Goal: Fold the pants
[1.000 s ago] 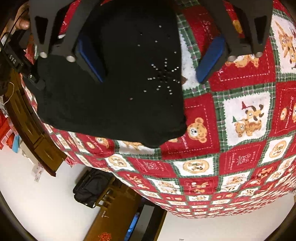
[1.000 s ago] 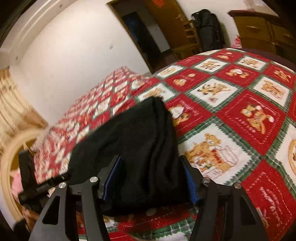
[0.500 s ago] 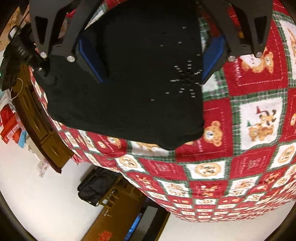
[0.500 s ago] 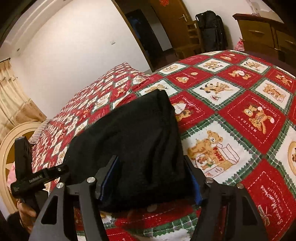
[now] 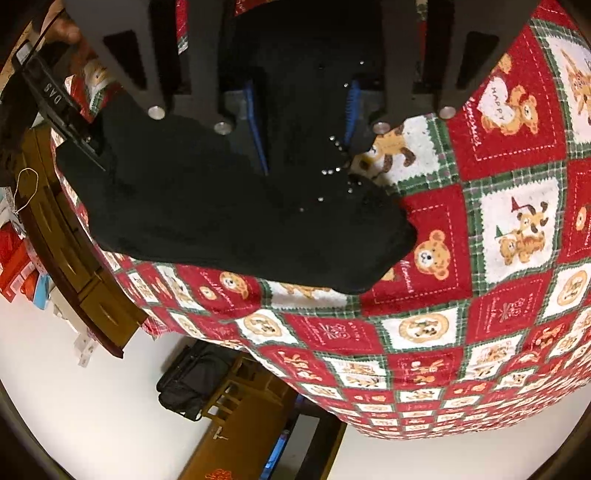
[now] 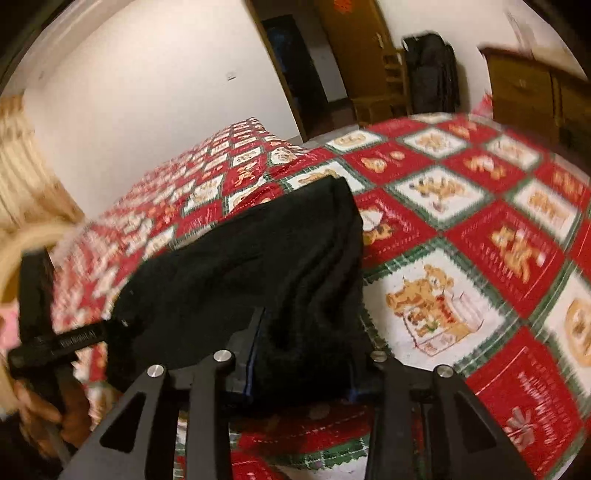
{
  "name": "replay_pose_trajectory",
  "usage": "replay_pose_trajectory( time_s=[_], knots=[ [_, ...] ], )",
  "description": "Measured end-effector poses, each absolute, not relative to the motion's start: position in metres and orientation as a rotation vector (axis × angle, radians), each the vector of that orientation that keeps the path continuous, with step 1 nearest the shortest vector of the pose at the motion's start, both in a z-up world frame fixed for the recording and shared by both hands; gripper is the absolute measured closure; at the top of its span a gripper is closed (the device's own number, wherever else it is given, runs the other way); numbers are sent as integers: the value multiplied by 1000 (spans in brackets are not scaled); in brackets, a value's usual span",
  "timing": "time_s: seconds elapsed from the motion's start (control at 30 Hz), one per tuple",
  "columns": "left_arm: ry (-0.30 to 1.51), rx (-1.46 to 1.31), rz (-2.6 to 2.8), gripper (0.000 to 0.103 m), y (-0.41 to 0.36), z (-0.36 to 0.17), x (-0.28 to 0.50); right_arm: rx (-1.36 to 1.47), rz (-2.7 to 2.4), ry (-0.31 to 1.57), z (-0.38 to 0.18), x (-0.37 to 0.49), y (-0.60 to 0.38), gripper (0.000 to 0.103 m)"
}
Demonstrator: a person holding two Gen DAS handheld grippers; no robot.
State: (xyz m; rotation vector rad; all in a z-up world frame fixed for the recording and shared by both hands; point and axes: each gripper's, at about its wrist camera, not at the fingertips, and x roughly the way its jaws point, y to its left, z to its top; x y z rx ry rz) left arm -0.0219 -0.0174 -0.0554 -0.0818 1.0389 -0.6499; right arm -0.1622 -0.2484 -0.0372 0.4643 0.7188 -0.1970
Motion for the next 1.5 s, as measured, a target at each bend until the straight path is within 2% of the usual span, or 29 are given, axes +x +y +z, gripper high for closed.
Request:
replay_pose_trajectory(
  time_s=[0.07,0.13,0.2,0.27,0.3,0.33,0.4,0.57,0.73,1.5],
  knots=[
    [1044,-91,-651,66,-17,-56,-21,485,-187,703,-38,-162,-250,62],
    [1054,-106,-646,63,-16,-58,-19,457,-187,706,-37,-160,-244,57],
    [1072,-133,-640,58,-15,-61,-17,420,-195,720,-37,-157,-240,57],
    [1082,-158,-636,56,-14,-62,-17,401,-205,732,-35,-156,-237,63],
    [1080,-150,-634,56,-15,-61,-17,401,-205,734,-34,-157,-238,69],
    [1073,-132,-632,57,-17,-60,-19,410,-194,735,-34,-157,-238,71],
    [1058,-107,-643,68,-19,-57,-22,383,-195,732,-30,-158,-235,73],
    [1036,-130,-663,75,-12,-47,-22,294,-207,657,-10,-166,-215,74],
    [952,-58,-652,75,-18,-29,-28,164,-236,616,3,-164,-196,74],
    [954,-19,-570,75,-15,-17,10,341,-160,614,10,-117,-205,74]
  ],
)
